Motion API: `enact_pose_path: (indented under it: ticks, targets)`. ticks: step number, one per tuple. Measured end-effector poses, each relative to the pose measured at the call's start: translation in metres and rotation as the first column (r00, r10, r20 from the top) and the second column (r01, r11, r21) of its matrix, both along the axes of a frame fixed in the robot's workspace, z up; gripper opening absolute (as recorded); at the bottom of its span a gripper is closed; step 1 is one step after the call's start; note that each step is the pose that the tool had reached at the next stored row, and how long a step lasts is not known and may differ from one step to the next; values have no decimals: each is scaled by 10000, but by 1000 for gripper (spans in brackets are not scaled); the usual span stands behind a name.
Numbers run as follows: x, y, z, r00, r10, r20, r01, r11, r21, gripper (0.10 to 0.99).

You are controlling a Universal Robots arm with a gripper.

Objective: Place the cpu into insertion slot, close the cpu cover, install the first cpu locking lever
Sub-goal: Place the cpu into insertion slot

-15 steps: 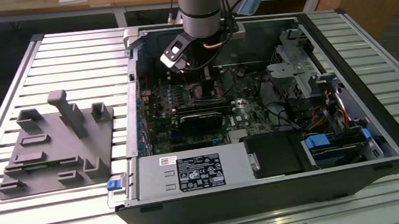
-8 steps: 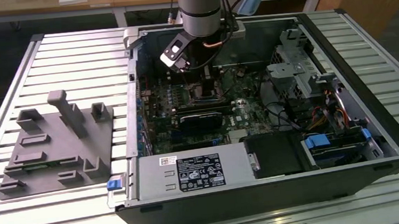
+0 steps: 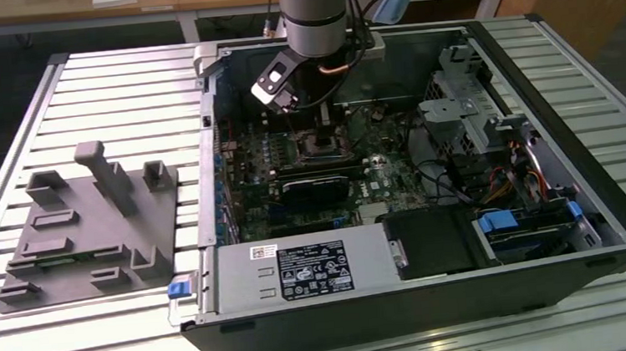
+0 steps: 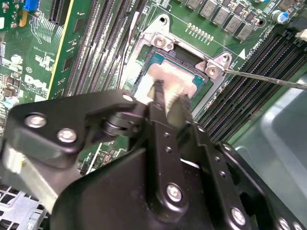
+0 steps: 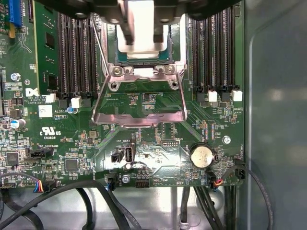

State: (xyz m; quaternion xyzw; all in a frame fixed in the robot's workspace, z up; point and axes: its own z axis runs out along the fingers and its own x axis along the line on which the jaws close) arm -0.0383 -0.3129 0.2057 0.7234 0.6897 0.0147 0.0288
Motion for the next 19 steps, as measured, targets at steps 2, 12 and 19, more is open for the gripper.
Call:
enact_pose_path:
  ticks: [2,12,19]
  targets:
    - [0,0,2,10000,0,0,0,10000,-1,212]
    - [0,-8,6,10000,1,-1,-1,10000,-1,106]
    - [-3,-14,-21,10000,68,-2,-68,10000,29,106]
